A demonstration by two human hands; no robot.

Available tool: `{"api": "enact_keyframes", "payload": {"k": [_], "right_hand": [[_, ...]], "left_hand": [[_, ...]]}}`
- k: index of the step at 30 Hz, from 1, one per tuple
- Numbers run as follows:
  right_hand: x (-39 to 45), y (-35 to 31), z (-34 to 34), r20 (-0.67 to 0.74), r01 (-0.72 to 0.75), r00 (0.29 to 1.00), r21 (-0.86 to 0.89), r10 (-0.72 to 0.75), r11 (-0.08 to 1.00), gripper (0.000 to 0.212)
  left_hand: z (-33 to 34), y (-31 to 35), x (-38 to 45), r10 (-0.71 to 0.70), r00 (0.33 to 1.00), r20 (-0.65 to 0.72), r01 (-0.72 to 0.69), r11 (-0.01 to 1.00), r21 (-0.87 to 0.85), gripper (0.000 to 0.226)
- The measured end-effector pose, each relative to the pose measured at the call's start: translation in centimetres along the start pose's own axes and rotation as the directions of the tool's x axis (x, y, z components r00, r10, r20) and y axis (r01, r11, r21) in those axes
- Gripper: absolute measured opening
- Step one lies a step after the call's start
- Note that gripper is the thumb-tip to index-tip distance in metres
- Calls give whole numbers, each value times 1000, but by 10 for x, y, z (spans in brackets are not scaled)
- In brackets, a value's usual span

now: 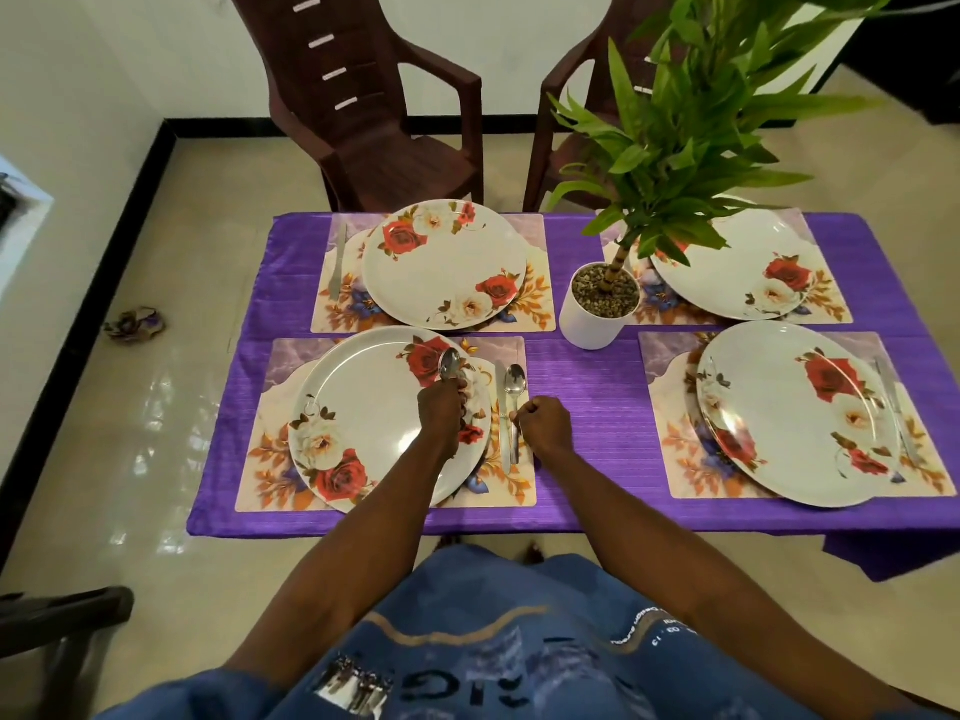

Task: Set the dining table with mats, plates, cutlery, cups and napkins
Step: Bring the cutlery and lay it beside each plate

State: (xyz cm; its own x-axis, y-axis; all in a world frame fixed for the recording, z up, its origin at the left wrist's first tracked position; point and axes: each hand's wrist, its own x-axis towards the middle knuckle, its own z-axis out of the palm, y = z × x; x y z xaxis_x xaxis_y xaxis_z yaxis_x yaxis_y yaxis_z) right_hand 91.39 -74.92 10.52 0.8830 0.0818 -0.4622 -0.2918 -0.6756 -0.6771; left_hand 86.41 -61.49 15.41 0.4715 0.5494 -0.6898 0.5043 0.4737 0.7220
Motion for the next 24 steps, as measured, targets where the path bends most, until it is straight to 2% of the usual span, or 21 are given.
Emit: {"api": "enact_keyframes", "payload": {"k": [4, 10, 18, 22, 24], "right_hand": [[-3, 0, 1, -16, 8, 1000, -11, -8, 1000, 13], [-3, -1, 1, -23, 12, 1000, -19, -13, 1000, 14], [-9, -1, -2, -36, -7, 999, 21, 7, 1000, 13], [-17, -1, -12, -135, -25, 990, 115, 40, 993, 37], [-19, 2, -21, -173, -26, 983, 169, 56, 985, 38]], "left_hand": [[0, -2, 4, -7, 1000, 9, 7, 1000, 6, 18], [0, -1, 3, 14, 998, 53, -14, 1000, -6, 25], [-1, -1, 6, 12, 996, 83, -17, 998, 53, 22], [6, 0, 1, -37, 973, 228, 16, 996, 90, 26], [18, 0, -7, -3, 945, 327, -8, 999, 34, 21]]}}
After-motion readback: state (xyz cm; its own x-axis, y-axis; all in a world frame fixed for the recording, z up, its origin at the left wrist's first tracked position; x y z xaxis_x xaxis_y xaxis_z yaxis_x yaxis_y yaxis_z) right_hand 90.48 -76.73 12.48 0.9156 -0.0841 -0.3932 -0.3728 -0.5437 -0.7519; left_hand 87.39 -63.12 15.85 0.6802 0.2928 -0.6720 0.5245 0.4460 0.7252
